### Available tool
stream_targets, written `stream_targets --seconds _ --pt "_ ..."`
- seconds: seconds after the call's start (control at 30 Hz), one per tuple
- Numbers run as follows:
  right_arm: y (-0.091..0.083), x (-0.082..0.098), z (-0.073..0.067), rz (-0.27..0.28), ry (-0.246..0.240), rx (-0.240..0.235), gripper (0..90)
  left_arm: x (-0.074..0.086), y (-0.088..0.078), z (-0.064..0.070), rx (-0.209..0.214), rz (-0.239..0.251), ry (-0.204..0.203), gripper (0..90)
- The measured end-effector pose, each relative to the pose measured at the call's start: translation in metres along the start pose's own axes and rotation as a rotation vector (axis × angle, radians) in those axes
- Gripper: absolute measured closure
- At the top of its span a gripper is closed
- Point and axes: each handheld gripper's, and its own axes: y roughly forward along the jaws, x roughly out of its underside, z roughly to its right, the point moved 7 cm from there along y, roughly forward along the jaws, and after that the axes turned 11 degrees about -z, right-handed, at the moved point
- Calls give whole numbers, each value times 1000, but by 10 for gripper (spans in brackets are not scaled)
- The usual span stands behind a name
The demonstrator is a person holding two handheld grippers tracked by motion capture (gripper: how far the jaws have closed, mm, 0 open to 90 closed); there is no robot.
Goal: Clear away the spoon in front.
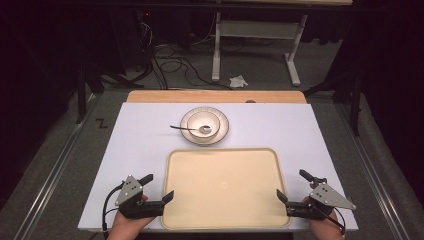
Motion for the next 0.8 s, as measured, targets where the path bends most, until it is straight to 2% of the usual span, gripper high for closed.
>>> stream_targets --seconds 0.3,0.63,0.8 --pt "-7 1 1 13 -2 5 7 -3 2 4 -23 -2 32 75" --pt "-7 -3 -2 21 -19 10 5 -2 -1 -1 -28 4 10 63" --pt "-8 -3 -2 22 -17 13 5 -1 0 -1 -12 -17 -5 63"
